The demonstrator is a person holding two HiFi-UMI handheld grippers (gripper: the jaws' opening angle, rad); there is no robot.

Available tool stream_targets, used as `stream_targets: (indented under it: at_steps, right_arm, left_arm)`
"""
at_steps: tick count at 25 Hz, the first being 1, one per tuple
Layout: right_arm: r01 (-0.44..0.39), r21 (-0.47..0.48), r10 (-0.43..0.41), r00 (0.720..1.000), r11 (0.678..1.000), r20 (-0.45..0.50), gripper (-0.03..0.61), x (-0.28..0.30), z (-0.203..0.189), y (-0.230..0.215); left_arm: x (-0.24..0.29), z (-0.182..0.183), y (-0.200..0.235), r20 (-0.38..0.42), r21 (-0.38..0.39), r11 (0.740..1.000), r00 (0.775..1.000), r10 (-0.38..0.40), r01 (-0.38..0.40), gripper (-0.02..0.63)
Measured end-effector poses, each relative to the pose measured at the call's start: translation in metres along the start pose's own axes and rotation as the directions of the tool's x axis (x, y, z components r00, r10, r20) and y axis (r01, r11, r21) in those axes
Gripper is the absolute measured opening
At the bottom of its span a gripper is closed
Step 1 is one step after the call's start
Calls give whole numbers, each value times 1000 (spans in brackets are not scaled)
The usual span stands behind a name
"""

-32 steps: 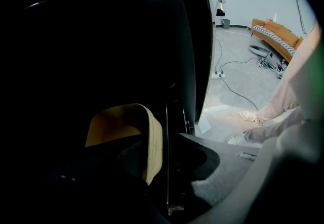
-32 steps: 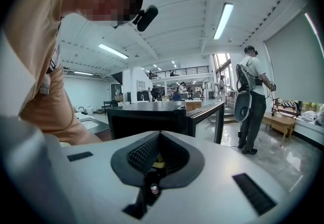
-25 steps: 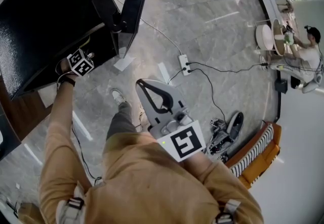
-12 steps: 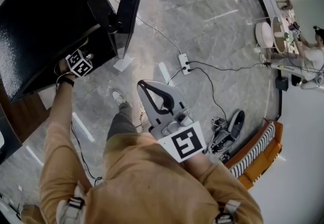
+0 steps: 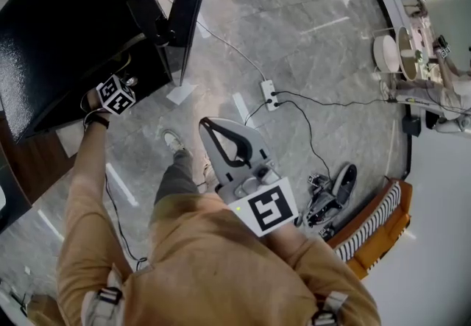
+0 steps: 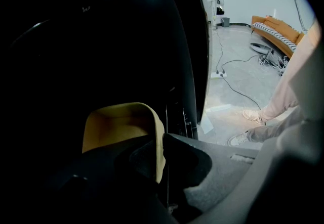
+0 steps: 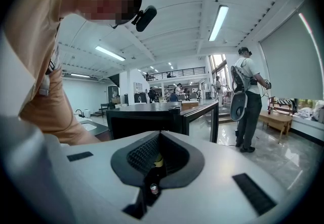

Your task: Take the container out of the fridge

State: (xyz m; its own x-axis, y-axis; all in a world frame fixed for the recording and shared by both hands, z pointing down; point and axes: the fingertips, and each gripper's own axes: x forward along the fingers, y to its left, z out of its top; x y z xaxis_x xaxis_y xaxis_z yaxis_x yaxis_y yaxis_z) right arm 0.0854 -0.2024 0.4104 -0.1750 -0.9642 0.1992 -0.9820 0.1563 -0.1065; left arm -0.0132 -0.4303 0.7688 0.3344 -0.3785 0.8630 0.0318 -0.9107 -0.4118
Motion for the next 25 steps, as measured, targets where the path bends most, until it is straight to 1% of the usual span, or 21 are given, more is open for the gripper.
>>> stream_targets:
  at_steps: [3,9,21,25]
  right_arm:
    - [-17,7,17,1000,1000,16,0,-4,3,1]
    - [-62,2,62,997,998,49,0,-11,15,7]
    - [-162,-11,162,982,987,95,0,-46,32,15]
    - [-189,-22,190,975,982,113,0,-59,38,14]
  left_arm:
    - [-9,2,0,14,6,1000,1000,10,-10,28]
    - [-36,19,-21,85,-89,995,996,-40,48,25]
    - [-90,37,-55,127,-182,983,992,-14,37,25]
    - [-105,44,-70,151,-204,978,988,-16,47,25]
